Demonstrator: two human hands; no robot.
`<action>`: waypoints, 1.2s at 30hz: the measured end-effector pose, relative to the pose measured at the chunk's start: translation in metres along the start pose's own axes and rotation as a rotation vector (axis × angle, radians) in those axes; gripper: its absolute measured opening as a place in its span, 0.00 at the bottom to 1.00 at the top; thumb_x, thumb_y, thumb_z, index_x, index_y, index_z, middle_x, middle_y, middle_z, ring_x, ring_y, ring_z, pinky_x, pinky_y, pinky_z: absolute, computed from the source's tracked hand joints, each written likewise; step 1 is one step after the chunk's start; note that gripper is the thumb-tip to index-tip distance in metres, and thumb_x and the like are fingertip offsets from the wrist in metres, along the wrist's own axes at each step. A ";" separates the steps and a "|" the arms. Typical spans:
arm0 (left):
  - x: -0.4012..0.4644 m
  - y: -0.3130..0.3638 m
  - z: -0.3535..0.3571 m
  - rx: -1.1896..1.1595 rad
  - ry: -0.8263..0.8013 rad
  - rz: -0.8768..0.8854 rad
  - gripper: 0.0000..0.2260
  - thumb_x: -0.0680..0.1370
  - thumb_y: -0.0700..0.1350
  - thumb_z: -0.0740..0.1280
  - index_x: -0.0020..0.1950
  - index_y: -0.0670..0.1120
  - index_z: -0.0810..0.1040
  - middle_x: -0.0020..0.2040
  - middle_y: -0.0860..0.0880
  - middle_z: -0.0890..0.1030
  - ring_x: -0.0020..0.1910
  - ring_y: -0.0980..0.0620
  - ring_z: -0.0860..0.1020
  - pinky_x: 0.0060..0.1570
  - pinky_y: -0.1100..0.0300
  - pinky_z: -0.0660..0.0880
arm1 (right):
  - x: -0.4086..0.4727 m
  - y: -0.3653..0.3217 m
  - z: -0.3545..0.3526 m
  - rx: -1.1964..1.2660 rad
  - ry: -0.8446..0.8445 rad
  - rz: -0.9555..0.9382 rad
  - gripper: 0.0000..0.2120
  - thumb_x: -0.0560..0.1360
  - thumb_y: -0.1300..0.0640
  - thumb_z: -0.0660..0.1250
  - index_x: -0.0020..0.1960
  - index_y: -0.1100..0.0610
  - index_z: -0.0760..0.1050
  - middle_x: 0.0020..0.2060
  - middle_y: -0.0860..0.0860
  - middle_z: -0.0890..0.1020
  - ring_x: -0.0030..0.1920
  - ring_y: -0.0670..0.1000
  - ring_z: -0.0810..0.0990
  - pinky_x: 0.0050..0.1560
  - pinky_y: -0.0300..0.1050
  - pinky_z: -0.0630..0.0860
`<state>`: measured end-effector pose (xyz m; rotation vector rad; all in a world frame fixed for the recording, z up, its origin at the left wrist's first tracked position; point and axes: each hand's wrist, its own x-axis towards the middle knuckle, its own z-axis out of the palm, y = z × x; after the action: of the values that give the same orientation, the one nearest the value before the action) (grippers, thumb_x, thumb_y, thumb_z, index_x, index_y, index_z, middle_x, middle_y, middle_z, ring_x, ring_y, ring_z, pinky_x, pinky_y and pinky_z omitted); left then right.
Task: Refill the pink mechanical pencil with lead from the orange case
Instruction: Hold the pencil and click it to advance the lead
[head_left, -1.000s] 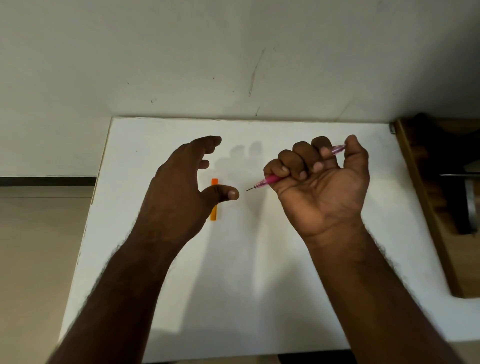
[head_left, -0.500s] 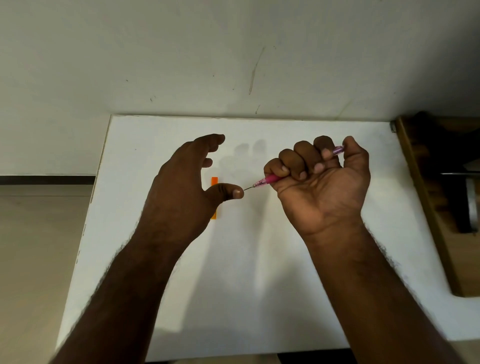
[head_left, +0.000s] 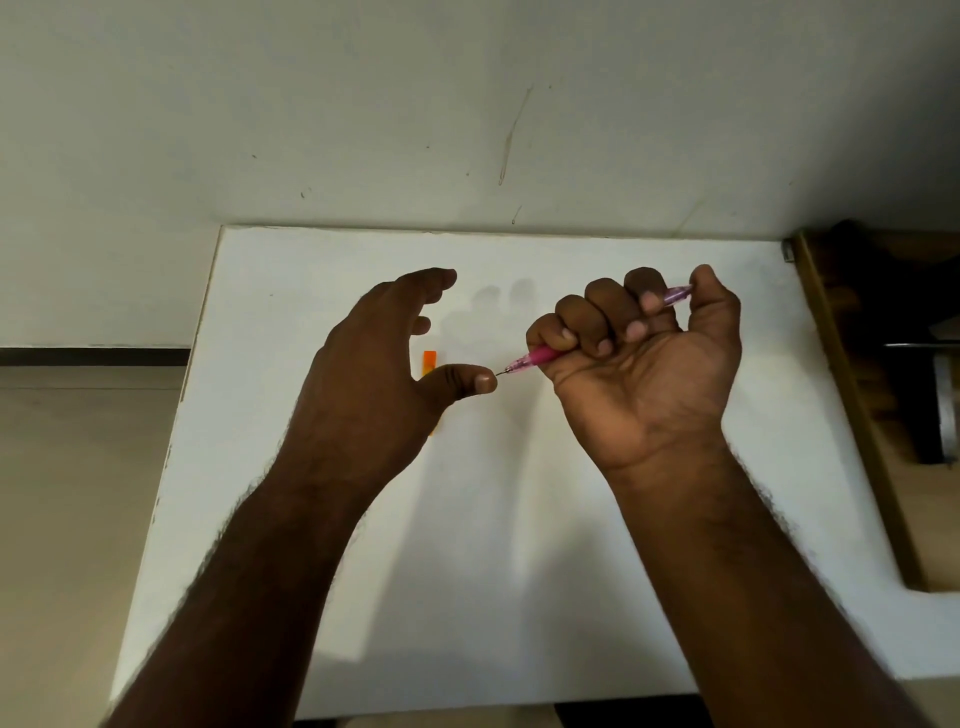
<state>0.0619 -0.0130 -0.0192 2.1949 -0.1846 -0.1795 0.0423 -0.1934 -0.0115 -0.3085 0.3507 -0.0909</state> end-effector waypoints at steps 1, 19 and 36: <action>0.000 -0.001 -0.001 0.003 -0.001 0.000 0.35 0.67 0.55 0.79 0.73 0.57 0.71 0.68 0.60 0.75 0.59 0.59 0.77 0.56 0.58 0.73 | 0.000 0.000 -0.001 0.004 -0.008 0.003 0.22 0.78 0.40 0.54 0.34 0.55 0.65 0.26 0.48 0.63 0.28 0.50 0.59 0.35 0.44 0.64; 0.008 -0.020 -0.006 0.218 -0.036 -0.185 0.13 0.71 0.51 0.78 0.54 0.59 0.82 0.38 0.60 0.81 0.35 0.64 0.79 0.34 0.65 0.68 | 0.009 0.020 -0.006 -0.732 0.352 0.011 0.07 0.83 0.60 0.64 0.52 0.60 0.79 0.32 0.51 0.77 0.29 0.48 0.76 0.32 0.42 0.77; 0.011 -0.022 -0.003 0.245 -0.081 -0.216 0.17 0.70 0.54 0.78 0.57 0.58 0.81 0.46 0.59 0.81 0.40 0.59 0.80 0.39 0.62 0.73 | 0.012 0.014 -0.011 -0.331 0.208 0.217 0.25 0.78 0.40 0.56 0.33 0.57 0.72 0.24 0.50 0.65 0.26 0.50 0.61 0.34 0.44 0.62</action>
<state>0.0749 0.0000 -0.0354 2.4522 -0.0135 -0.3848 0.0503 -0.1850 -0.0292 -0.5878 0.6052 0.1517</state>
